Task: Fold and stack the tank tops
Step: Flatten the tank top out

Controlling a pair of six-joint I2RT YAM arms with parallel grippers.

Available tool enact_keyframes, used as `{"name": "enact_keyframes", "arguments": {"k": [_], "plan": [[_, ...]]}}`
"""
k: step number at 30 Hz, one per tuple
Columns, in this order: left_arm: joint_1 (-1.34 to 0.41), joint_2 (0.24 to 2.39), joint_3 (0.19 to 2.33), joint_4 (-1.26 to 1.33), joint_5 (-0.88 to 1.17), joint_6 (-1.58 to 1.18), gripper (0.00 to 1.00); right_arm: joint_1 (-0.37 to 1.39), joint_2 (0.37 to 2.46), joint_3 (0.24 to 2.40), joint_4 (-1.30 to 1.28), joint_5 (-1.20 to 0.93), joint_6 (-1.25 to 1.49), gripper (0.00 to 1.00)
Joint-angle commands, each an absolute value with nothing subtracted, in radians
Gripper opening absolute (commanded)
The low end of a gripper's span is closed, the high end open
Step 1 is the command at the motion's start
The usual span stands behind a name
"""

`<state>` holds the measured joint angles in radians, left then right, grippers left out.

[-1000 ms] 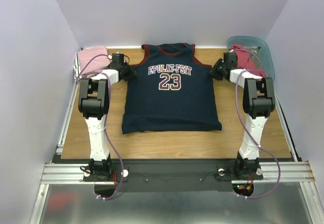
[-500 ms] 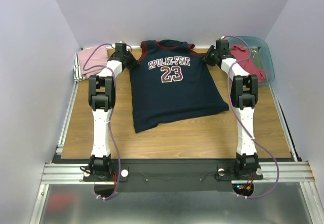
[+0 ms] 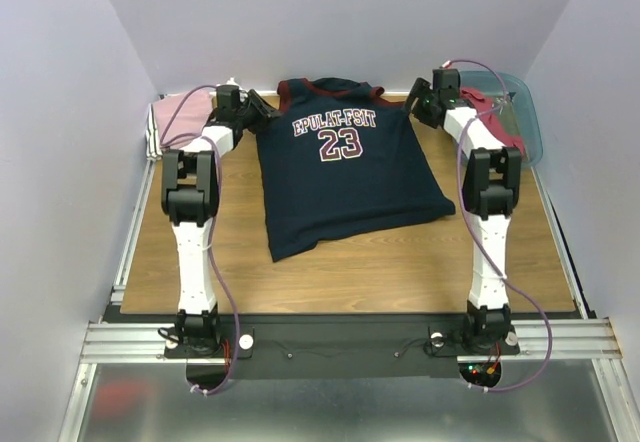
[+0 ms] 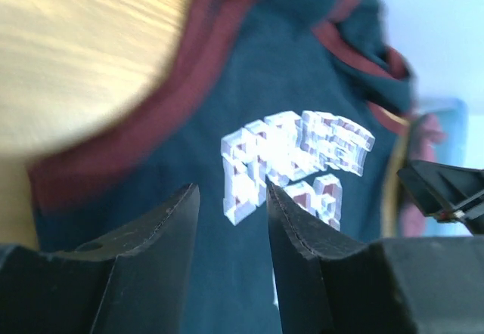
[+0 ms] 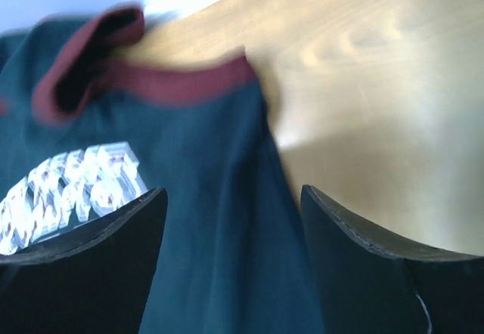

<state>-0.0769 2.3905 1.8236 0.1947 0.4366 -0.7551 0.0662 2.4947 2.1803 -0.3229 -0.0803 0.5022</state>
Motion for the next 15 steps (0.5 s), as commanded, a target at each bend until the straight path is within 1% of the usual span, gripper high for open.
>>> {"name": "enact_keyframes", "arguments": {"k": [1,2,3,4,5,6,7,8,9,10,11,12,13,15], "plan": [[-0.087,2.026,1.666,0.382,0.390,-0.814,0.52,0.069,2.159,2.025,-0.305,-0.008,0.462,0.78],[-0.094,1.973,1.549,0.367,0.346,-0.825,0.51,0.069,2.107,1.967,-0.305,0.033,0.465,0.78],[-0.101,1.865,1.492,0.347,0.301,-0.847,0.51,0.068,2.058,1.842,-0.304,0.052,0.468,0.78],[-0.110,1.812,1.436,0.322,0.214,-0.860,0.50,0.069,1.999,1.783,-0.305,0.070,0.468,0.79],[-0.127,1.765,1.325,0.277,0.184,-0.874,0.43,0.068,1.903,1.725,-0.305,0.098,0.468,0.79],[-0.136,1.671,1.271,0.253,0.158,-0.891,0.40,0.067,1.849,1.657,-0.305,0.112,0.468,0.79],[-0.146,1.623,1.209,0.229,0.099,-0.926,0.38,0.066,1.801,1.540,-0.305,0.121,0.466,0.79],[-0.170,1.577,1.084,0.198,0.078,-0.940,0.35,0.064,1.698,1.470,-0.305,0.147,0.471,0.79],[-0.185,1.528,1.018,0.189,0.058,-0.956,0.33,0.060,1.650,1.410,-0.305,0.158,0.477,0.79],[-0.199,1.435,0.959,0.157,0.017,-0.989,0.32,0.057,1.605,1.296,-0.307,0.166,0.480,0.78],[-0.216,1.390,0.855,0.140,0.008,-1.000,0.32,0.049,1.551,1.243,-0.305,0.170,0.489,0.78],[-0.250,1.347,0.809,0.120,-0.024,-1.005,0.31,0.040,1.469,1.197,-0.307,0.184,0.497,0.77],[-0.271,1.266,0.729,0.063,-0.064,-1.029,0.31,0.035,1.426,1.107,-0.307,0.187,0.500,0.77],[-0.317,1.153,0.658,0.022,-0.081,-1.046,0.31,0.028,1.335,1.042,-0.313,0.198,0.500,0.76]]}}
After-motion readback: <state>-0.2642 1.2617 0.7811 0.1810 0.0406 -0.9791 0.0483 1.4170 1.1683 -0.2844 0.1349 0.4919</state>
